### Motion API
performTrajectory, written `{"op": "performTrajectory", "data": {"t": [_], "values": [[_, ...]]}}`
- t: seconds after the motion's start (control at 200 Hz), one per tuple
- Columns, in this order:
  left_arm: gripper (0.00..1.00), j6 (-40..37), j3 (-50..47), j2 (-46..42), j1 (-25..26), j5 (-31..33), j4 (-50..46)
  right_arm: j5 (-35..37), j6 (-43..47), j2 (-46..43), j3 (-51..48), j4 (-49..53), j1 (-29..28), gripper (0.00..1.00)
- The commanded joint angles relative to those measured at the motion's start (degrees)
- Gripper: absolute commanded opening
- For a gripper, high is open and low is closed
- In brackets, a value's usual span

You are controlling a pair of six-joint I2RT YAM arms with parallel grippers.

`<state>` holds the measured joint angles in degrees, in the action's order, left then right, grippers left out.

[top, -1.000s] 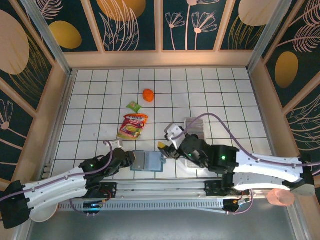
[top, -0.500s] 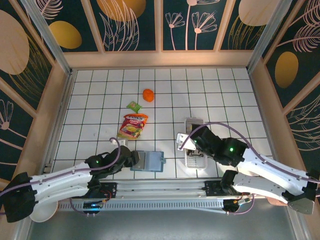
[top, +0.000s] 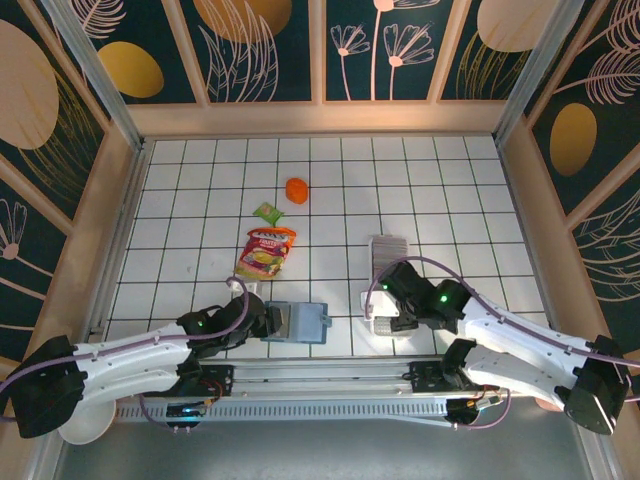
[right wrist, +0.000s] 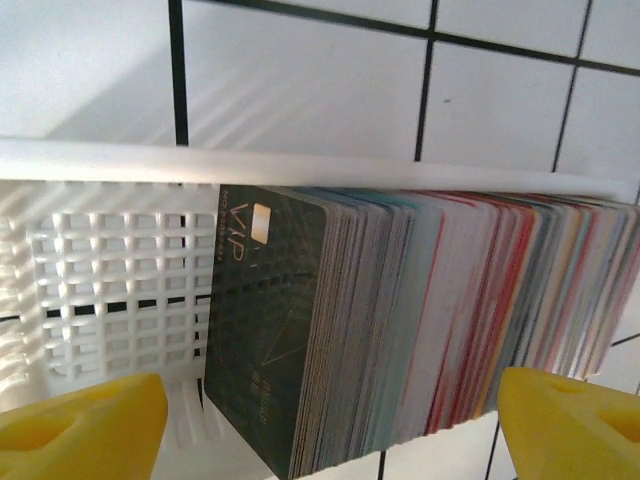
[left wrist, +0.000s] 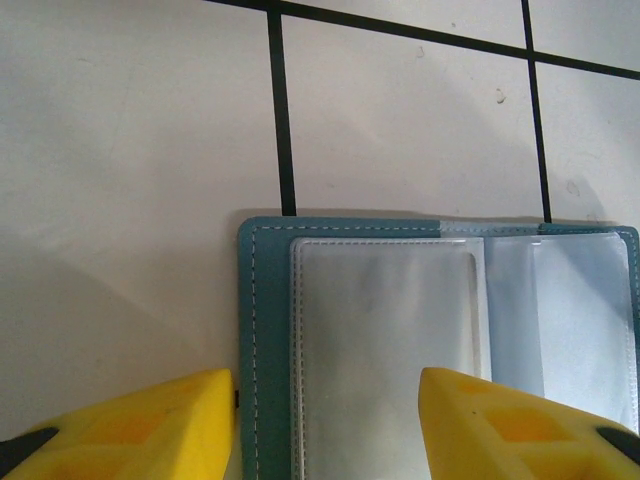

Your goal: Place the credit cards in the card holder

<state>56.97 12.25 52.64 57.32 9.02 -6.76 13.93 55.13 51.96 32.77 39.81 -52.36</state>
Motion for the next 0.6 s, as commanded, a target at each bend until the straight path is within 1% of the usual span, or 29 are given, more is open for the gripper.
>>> {"op": "performTrajectory", "data": {"t": [0.0, 0.205, 0.29, 0.405, 0.596], "values": [[0.51, -0.13, -1.94, 2.56, 0.24, -6.03, 4.92, -2.16, 4.0, 0.29, -1.33, -3.05, 2.02, 0.87], [0.47, 0.5, -1.44, 5.84, 0.22, -9.23, 8.28, -3.21, 6.29, 0.24, -3.13, -5.33, 4.96, 0.87], [0.44, 0.69, -1.28, 7.25, 0.24, -11.37, 10.78, -3.27, 6.89, 0.54, -3.84, -6.95, 5.59, 0.87], [0.42, 0.77, -0.23, 8.99, 0.22, -12.77, 11.74, -3.42, 7.46, 1.41, -4.45, -8.73, 6.26, 0.87], [0.38, 1.26, 0.07, 8.09, 0.25, -14.13, 12.33, -3.91, 8.25, 2.21, -5.42, -11.08, 6.39, 0.87]]}}
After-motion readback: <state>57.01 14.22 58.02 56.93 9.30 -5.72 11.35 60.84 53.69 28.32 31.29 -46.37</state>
